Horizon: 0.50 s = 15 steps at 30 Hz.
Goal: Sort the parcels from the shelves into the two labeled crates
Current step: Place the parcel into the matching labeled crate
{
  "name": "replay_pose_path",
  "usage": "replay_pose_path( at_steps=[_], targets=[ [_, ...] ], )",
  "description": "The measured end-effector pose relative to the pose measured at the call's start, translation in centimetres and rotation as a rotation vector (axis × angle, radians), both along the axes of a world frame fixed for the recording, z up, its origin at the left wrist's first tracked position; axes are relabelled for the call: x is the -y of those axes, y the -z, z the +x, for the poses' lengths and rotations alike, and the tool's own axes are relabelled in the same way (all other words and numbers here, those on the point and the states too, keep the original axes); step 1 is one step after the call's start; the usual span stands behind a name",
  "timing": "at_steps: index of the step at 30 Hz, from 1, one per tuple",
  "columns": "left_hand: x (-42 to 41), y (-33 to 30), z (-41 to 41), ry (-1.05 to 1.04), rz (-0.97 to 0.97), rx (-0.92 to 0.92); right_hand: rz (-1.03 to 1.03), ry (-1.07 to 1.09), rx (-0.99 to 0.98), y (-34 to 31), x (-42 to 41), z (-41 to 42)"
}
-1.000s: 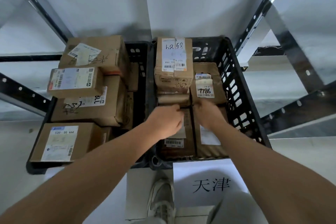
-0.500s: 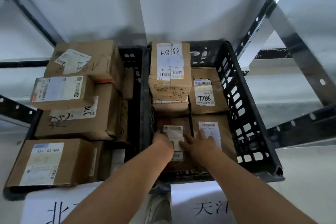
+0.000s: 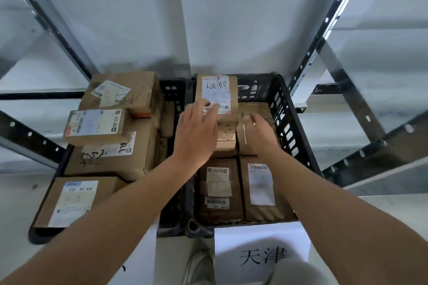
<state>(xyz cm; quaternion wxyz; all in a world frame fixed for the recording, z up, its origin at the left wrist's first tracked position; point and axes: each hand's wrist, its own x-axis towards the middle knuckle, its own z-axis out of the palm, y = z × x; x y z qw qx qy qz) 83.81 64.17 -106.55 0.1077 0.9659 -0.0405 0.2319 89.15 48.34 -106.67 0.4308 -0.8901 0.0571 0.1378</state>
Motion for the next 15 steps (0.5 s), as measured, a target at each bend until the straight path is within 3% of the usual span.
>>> replay_pose_path(
  at_steps=[1, 3, 6, 10, 15],
  targets=[
    [-0.4, -0.7, 0.8, -0.113, -0.065, 0.015, 0.059, -0.005, 0.008, -0.6, -0.6, 0.4],
    [-0.9, -1.6, 2.7, -0.291, -0.334, -0.218, 0.108, -0.054, 0.011, -1.4, -1.8, 0.9],
    [-1.8, -1.4, 4.4, -0.291, -0.743, -0.54, 0.199, -0.082, -0.028, -1.6, -2.5, 0.9],
    [-1.5, -2.2, 3.8, -0.175, -0.816, -0.432, 0.308, 0.024, -0.017, -2.0, -1.4, 1.0],
    [2.3, -6.5, 4.5, -0.025, -0.979, -0.426, 0.41, 0.258, 0.18, -3.9, 2.5, 1.6]
  ],
)
